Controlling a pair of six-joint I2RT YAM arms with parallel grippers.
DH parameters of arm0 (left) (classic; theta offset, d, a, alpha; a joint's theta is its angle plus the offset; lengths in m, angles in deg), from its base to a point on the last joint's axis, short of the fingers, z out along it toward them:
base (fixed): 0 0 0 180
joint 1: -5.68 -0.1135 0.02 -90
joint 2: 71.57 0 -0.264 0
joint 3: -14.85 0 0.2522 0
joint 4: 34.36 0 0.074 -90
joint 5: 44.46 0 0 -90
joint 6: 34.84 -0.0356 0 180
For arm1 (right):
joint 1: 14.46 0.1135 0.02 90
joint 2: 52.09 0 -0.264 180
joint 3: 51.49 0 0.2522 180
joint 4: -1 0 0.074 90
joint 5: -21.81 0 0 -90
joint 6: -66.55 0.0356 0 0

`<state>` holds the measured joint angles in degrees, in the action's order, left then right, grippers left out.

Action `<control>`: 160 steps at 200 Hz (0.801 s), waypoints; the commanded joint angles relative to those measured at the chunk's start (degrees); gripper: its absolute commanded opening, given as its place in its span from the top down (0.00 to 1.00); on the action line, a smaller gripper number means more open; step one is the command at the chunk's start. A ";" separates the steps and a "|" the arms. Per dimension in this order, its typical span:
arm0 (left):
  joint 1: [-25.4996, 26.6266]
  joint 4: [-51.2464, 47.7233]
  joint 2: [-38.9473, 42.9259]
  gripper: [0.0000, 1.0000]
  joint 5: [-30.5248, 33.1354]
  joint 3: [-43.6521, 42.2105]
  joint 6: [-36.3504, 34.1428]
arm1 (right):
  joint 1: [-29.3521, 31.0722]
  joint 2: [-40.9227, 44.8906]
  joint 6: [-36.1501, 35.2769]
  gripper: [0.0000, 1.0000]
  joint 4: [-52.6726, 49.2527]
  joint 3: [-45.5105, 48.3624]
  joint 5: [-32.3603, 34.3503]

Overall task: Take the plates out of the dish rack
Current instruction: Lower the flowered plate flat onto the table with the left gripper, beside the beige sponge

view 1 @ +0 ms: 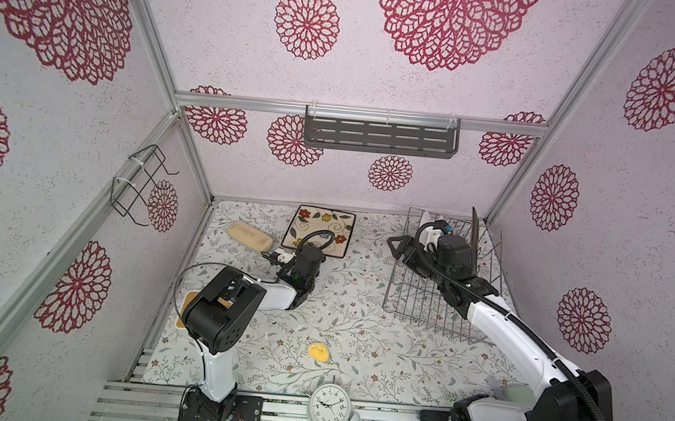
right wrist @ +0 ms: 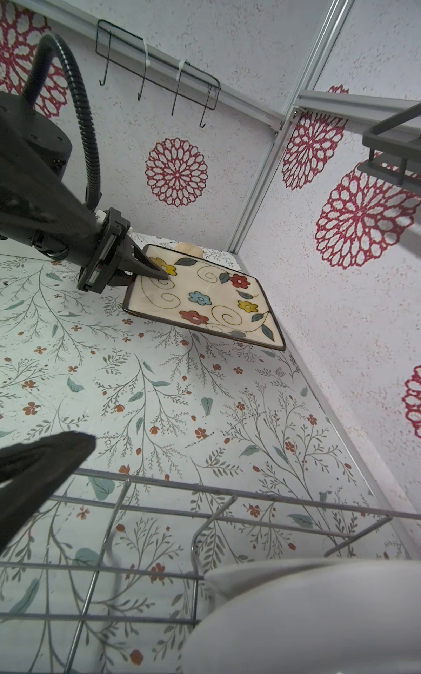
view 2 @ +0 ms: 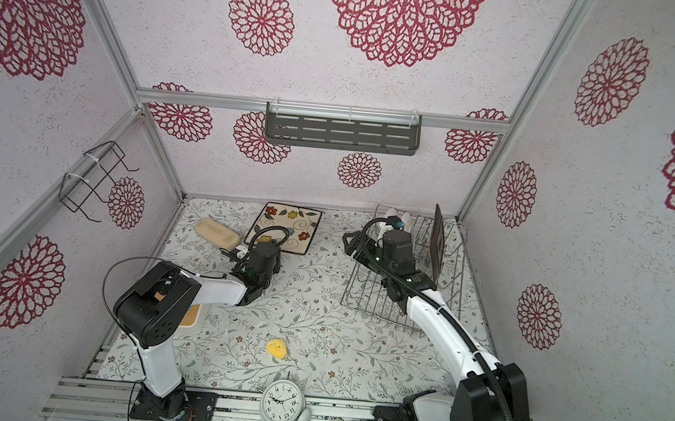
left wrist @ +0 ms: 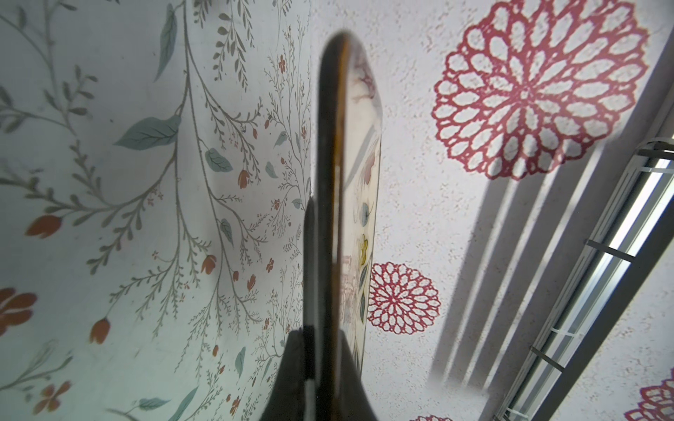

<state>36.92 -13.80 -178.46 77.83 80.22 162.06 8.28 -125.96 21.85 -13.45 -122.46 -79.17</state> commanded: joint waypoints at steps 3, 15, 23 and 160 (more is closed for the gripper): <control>0.83 6.40 0.39 1.00 3.39 4.55 2.73 | -0.30 0.04 -2.23 0.12 -0.88 -1.77 0.16; 0.84 5.25 -0.02 1.00 3.56 5.28 2.72 | -0.33 -0.05 -2.49 0.12 -1.24 -1.76 0.35; 0.88 4.68 -0.39 1.00 3.57 5.74 2.70 | -0.32 -0.14 -2.65 0.12 -1.52 -1.78 0.42; 1.41 -1.66 -4.52 1.00 4.63 9.29 5.87 | -0.29 -1.54 -5.01 0.12 -5.04 -2.33 1.75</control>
<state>37.95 -23.24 -184.28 79.27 85.84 166.27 8.28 -127.51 18.46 -18.24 -122.49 -78.71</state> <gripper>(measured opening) 0.094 0.882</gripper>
